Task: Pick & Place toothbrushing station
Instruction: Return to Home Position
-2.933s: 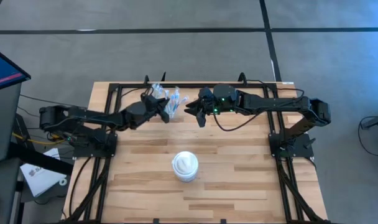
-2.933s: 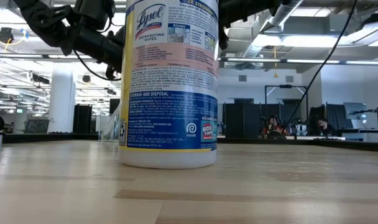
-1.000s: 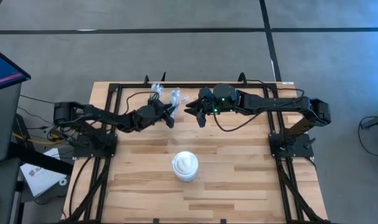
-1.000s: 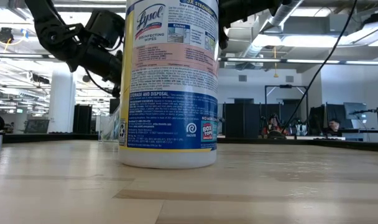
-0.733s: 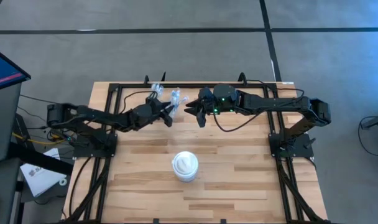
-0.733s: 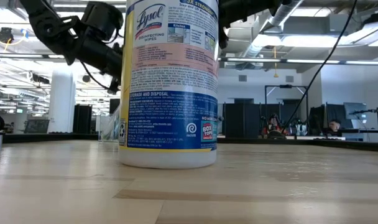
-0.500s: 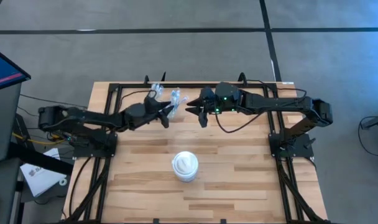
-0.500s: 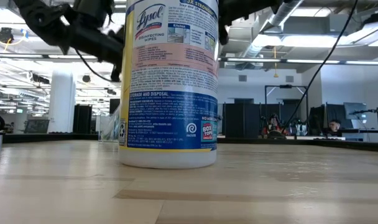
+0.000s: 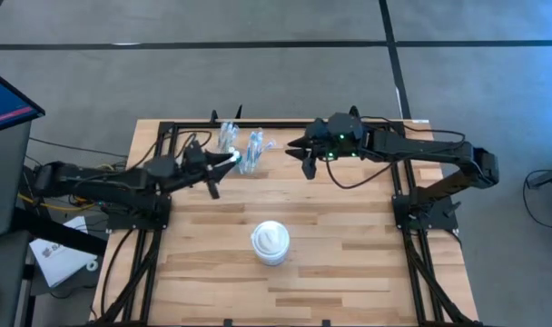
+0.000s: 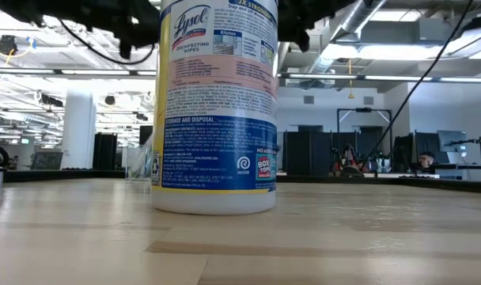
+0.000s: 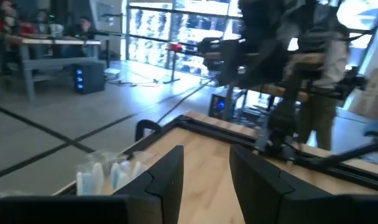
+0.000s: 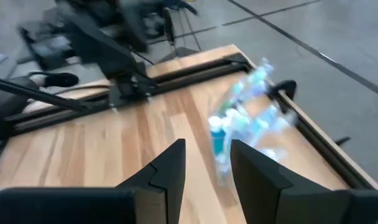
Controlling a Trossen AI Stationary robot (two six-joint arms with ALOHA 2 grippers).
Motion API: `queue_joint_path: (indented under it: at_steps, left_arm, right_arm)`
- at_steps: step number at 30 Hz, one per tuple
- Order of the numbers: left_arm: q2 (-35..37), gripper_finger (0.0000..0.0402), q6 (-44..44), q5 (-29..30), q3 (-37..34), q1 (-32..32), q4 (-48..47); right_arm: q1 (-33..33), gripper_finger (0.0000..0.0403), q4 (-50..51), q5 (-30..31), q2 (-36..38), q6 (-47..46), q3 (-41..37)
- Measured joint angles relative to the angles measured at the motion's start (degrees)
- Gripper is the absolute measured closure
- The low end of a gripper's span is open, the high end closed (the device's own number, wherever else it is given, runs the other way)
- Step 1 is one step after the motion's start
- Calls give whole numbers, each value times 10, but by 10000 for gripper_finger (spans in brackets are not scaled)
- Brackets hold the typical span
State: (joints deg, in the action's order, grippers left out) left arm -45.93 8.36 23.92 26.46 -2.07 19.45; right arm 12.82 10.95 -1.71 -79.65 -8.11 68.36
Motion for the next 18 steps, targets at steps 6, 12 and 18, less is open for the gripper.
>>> queue_joint_path:
  at_steps: [6, 12, 18]
  left_arm:
    - [88, 279, 13, 0, 0, 45, -111]
    - [142, 279, 48, 10, 0, 68, -220]
    - [169, 279, 84, 31, 0, 68, -279]
  right_arm:
    - [0, 285, -39, 3, 66, -35, -99]
    - [-9, 285, -112, 48, 162, -88, -225]
    - [-8, 285, -169, 80, 266, -129, -333]
